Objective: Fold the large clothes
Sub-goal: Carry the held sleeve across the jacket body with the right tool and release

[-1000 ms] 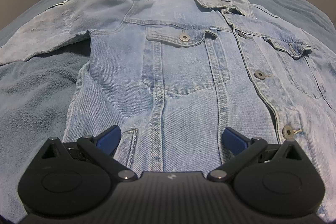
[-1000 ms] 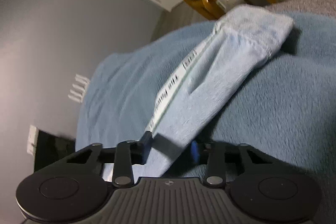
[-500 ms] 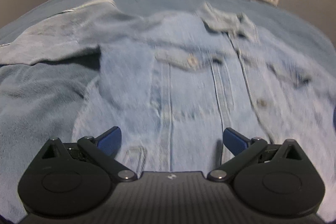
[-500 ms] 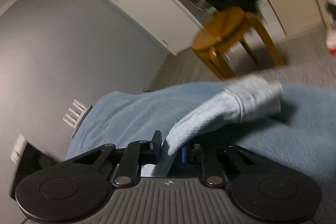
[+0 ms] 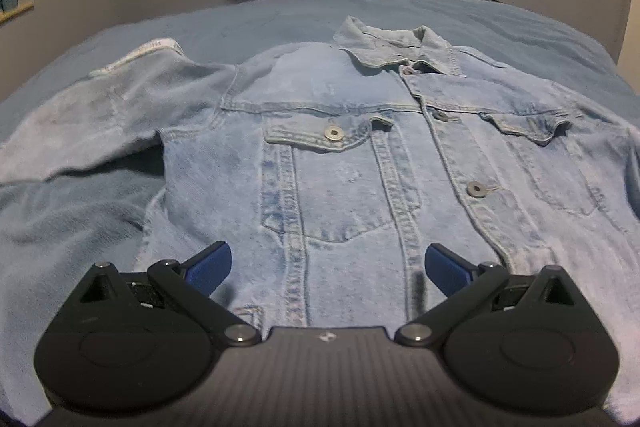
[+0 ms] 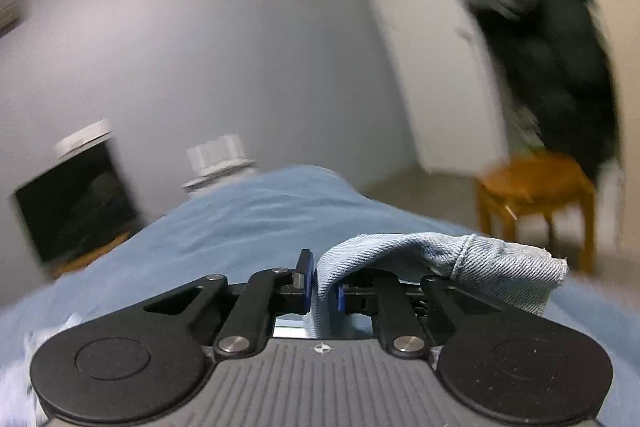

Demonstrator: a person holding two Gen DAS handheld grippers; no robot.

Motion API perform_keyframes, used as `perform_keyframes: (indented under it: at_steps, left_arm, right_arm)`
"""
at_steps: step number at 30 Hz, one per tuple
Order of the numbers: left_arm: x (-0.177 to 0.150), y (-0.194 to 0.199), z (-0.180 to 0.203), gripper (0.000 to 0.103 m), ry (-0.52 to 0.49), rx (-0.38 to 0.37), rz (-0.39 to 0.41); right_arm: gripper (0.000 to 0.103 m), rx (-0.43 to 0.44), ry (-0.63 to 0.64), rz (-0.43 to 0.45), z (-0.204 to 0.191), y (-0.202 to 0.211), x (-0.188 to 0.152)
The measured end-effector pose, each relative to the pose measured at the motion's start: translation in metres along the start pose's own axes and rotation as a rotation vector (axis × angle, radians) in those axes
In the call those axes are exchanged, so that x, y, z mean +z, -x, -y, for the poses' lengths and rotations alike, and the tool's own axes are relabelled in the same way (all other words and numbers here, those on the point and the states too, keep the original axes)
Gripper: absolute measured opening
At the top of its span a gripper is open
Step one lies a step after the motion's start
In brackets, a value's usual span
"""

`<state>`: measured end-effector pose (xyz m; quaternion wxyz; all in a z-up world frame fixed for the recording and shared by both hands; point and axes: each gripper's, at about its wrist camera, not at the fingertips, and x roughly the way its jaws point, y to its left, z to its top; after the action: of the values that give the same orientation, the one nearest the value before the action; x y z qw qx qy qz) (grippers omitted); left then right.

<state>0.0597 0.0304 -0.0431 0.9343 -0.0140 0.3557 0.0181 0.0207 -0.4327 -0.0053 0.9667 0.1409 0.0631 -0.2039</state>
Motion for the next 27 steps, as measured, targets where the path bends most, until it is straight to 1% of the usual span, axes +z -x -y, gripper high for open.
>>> perform_keyframes:
  at_steps: [1,3,5,8,9,12,14,16,17,19,20,21,22,23,24,27]
  left_arm:
    - [-0.001,-0.001,-0.001,0.103,0.012,-0.012,-0.004]
    - [-0.003,-0.002,-0.004,0.103,0.034,-0.018,-0.010]
    - [-0.004,-0.003,-0.009,0.103,0.068,-0.024,-0.022]
    - [-0.005,-0.007,-0.022,0.103,0.144,-0.052,-0.041]
    - [-0.006,-0.008,-0.025,0.103,0.167,-0.060,-0.044]
    - [-0.006,-0.009,-0.035,0.103,0.231,-0.080,-0.045]
    - [-0.006,-0.009,-0.038,0.103,0.243,-0.088,-0.040]
    - [-0.006,-0.009,-0.038,0.103,0.243,-0.092,-0.039]
    - [-0.006,-0.010,-0.038,0.103,0.245,-0.094,-0.039]
    - [-0.005,-0.010,-0.041,0.103,0.257,-0.102,-0.041]
    - [-0.005,-0.010,-0.042,0.103,0.264,-0.106,-0.040]
    - [-0.005,-0.011,-0.043,0.103,0.271,-0.109,-0.041]
    - [-0.006,-0.010,-0.044,0.103,0.276,-0.112,-0.042]
    - [-0.006,-0.010,-0.044,0.103,0.280,-0.114,-0.042]
    - [-0.006,-0.011,-0.043,0.103,0.279,-0.114,-0.043]
    - [-0.006,-0.011,-0.041,0.103,0.268,-0.110,-0.046]
  right_arm:
    - [0.013,0.030,0.036,0.015,-0.016,0.008,0.003]
    - [0.013,0.090,0.106,0.041,-0.041,0.012,0.006]
    - [0.013,0.157,0.187,0.054,-0.079,0.022,0.009]
    - [0.013,0.272,0.282,0.039,-0.133,0.026,0.002]
    - [0.013,0.307,0.294,0.027,-0.153,0.028,0.000]
    - [0.013,0.401,0.305,-0.034,-0.201,0.022,-0.015]
    - [0.013,0.456,0.330,-0.096,-0.242,0.019,-0.032]
    - [0.013,0.513,0.409,-0.148,-0.287,0.025,-0.054]
    - [0.013,0.548,0.472,-0.184,-0.309,0.025,-0.067]
    - [0.015,0.589,0.564,-0.271,-0.343,0.025,-0.093]
    - [0.018,0.598,0.577,-0.301,-0.358,0.034,-0.106]
    - [0.020,0.593,0.570,-0.321,-0.363,0.039,-0.114]
    - [0.027,0.575,0.546,-0.340,-0.367,0.043,-0.119]
    - [0.040,0.548,0.503,-0.361,-0.359,0.042,-0.120]
    - [0.052,0.538,0.457,-0.376,-0.347,0.044,-0.120]
    - [0.054,0.520,0.290,-0.428,-0.314,0.040,-0.114]
